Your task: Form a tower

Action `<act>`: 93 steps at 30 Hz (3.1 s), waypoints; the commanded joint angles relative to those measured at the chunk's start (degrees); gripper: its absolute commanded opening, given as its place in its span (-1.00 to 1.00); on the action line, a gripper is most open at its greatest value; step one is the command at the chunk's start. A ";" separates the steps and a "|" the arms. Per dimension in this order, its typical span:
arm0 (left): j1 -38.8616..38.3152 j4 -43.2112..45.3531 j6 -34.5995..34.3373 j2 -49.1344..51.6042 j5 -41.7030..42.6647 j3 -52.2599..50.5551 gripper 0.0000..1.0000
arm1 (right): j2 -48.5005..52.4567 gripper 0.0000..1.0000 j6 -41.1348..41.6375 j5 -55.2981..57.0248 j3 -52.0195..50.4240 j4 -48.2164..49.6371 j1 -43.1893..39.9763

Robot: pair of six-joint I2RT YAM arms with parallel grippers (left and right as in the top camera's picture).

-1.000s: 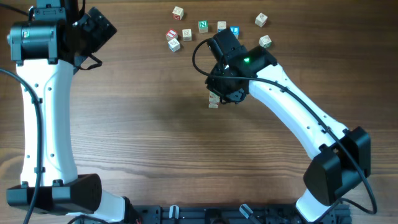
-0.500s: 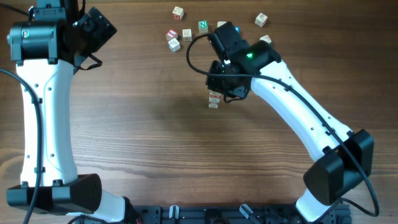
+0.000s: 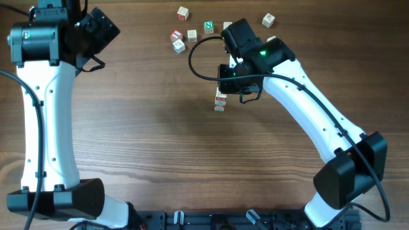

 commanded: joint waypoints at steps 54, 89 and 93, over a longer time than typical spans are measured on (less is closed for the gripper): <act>0.31 0.15 0.48 -0.11 -0.55 0.00 1.00 | 4.24 -0.60 3.85 -3.52 2.60 0.24 0.04; 0.31 0.15 0.48 -0.11 -0.52 0.00 1.00 | 4.44 -0.59 6.60 -0.68 4.72 -2.54 -0.28; 0.31 0.13 0.48 -0.11 -0.52 0.00 1.00 | 4.57 -0.60 6.67 -0.72 4.68 -2.60 -0.28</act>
